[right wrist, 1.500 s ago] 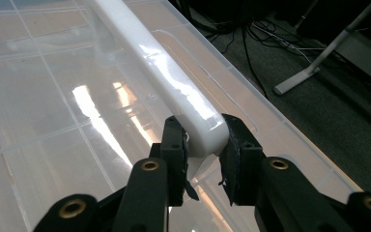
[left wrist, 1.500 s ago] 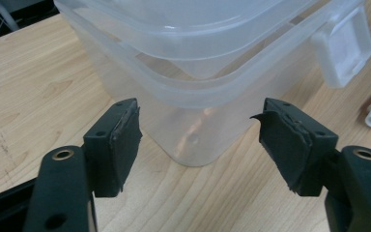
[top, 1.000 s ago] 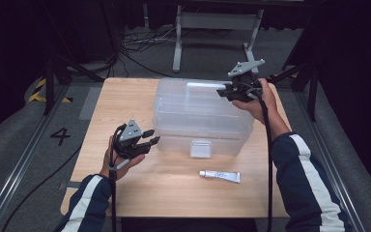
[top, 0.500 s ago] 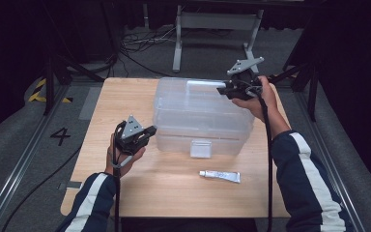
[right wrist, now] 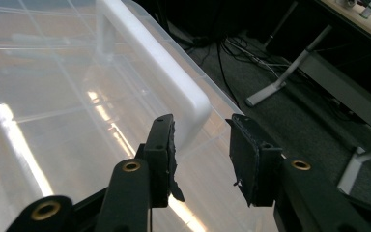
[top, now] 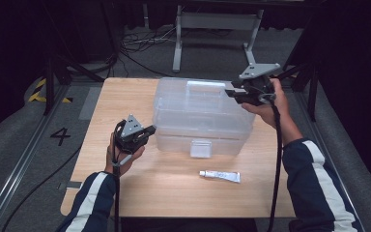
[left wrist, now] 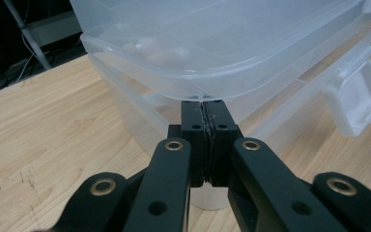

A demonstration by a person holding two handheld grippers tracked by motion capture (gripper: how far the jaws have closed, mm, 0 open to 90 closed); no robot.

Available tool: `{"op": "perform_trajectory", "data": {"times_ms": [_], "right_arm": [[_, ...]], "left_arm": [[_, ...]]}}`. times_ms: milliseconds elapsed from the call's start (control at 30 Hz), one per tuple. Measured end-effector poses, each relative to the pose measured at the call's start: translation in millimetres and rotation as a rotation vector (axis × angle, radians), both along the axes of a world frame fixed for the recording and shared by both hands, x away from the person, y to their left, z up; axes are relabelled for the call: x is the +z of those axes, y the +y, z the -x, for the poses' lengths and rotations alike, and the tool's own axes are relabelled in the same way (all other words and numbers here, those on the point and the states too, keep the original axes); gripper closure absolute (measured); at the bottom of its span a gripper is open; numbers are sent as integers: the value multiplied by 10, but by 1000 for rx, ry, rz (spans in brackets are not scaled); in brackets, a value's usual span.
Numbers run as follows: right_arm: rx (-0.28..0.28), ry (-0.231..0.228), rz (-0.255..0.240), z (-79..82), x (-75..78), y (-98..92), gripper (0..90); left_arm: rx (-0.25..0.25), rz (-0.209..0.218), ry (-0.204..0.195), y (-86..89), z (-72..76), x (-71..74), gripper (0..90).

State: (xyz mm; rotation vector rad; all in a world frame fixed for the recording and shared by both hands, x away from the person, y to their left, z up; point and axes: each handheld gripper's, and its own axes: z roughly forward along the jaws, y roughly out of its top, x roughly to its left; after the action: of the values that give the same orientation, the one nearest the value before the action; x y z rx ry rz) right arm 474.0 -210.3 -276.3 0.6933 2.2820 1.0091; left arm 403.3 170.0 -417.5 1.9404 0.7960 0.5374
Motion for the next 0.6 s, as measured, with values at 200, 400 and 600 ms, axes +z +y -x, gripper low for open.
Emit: {"op": "perform_trajectory", "data": {"times_ms": [200, 400, 600], "right_arm": [[-45, -77, -54, 247, -69, -526, 585], [-105, -76, -112, 387, -336, -1011, 569], [-106, -32, -112, 450, -707, -1184, 537]], "left_arm": [[-20, -8, -16, 11, -33, 52, 893], [-30, -19, -21, -3, -46, 74, 892], [-34, -7, -35, -36, -84, 133, 895]]}}
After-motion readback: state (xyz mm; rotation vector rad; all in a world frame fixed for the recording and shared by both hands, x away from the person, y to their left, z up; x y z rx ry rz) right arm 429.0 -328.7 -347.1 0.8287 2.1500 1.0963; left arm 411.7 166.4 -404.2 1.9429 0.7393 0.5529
